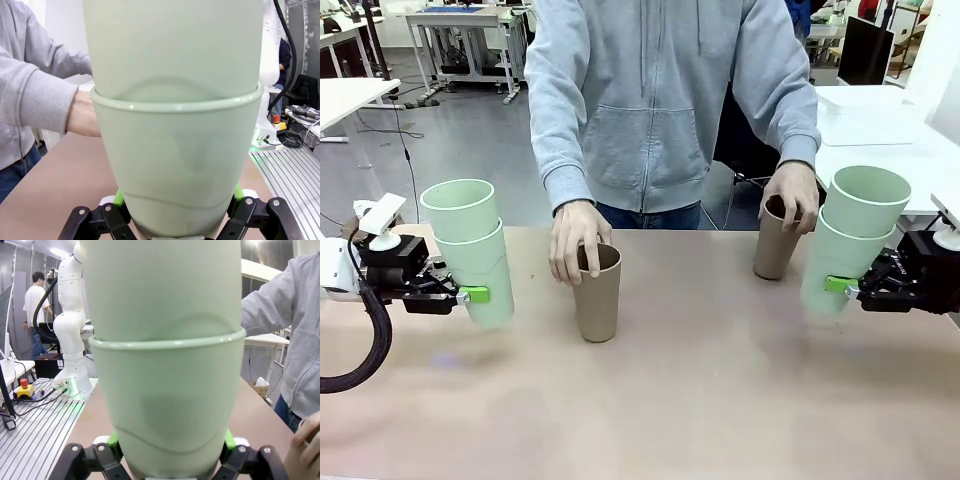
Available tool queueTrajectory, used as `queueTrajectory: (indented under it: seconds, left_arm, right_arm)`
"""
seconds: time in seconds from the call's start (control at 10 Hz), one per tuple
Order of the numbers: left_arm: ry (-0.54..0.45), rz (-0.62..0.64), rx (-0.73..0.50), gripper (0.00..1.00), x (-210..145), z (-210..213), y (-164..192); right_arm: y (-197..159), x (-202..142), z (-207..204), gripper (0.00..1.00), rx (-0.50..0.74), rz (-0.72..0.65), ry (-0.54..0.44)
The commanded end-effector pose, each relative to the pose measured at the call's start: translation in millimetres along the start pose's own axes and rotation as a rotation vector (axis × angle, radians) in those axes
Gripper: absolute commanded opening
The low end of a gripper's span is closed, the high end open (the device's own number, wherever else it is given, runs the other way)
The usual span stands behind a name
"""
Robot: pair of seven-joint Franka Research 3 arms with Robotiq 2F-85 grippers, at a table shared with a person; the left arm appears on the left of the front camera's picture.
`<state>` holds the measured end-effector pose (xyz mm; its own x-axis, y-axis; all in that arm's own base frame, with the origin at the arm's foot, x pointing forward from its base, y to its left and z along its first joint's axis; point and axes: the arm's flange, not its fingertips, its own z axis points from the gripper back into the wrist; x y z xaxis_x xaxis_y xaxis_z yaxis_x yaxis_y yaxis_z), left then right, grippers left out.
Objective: Stack the cups and store them in the basket.
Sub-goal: Place the stack of Reusable plastic cups into the Pantry Basket.
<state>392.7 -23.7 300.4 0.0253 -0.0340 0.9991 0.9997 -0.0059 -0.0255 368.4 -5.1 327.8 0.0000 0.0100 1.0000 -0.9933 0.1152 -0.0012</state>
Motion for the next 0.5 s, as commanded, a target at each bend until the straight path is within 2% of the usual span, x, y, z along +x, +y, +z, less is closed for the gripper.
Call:
queueTrajectory:
  seconds: [0.0, 0.4]
  left_arm:
    - [0.003, -0.004, -0.008, 0.85, 3.0, -0.2, 0.5]
    - [0.003, -0.004, -0.008, 0.85, 3.0, -0.2, 0.5]
  right_arm:
    - [-1.6, 5.7, -0.7, 0.83, -0.013, 0.015, -0.007]
    - [-1.6, 5.7, -0.7, 0.83, -0.013, 0.015, -0.007]
